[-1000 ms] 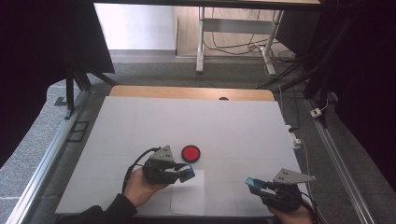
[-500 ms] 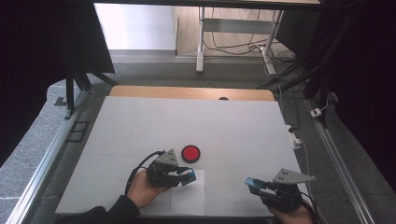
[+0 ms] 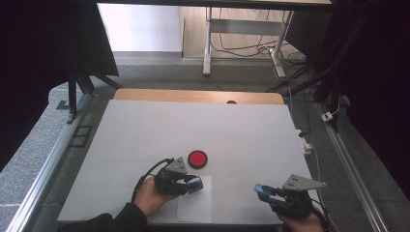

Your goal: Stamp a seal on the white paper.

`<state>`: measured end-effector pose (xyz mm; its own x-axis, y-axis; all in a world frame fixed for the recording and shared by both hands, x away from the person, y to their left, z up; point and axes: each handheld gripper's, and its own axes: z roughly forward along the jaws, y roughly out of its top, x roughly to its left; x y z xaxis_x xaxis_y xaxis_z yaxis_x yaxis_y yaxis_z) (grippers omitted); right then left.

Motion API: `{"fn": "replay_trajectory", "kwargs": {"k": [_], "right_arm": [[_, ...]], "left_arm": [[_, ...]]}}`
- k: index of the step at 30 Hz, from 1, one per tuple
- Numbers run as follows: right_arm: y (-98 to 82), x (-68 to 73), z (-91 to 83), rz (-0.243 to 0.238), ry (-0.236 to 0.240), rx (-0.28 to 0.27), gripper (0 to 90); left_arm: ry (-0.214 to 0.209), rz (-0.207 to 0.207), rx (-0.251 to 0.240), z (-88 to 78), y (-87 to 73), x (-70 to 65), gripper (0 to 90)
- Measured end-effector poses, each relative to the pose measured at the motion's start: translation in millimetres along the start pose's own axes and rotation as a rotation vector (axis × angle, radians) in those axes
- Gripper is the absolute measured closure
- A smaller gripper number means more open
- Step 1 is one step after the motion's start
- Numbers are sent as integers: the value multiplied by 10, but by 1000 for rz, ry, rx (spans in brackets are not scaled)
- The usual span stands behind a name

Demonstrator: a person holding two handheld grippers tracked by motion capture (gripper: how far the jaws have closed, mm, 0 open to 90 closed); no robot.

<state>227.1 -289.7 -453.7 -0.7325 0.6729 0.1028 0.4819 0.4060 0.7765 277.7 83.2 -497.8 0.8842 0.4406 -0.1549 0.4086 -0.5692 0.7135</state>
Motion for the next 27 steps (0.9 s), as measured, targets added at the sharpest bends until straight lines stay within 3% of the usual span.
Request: {"fn": "replay_trajectory", "kwargs": {"k": [12,27], "right_arm": [[4,-2,-1,-2,-4,5,683],[-2,1,-1,1,-1,1,683]], "left_arm": [[16,17,20,96,-27,-9,693],[64,68,40,166,-46,-75,696]]}}
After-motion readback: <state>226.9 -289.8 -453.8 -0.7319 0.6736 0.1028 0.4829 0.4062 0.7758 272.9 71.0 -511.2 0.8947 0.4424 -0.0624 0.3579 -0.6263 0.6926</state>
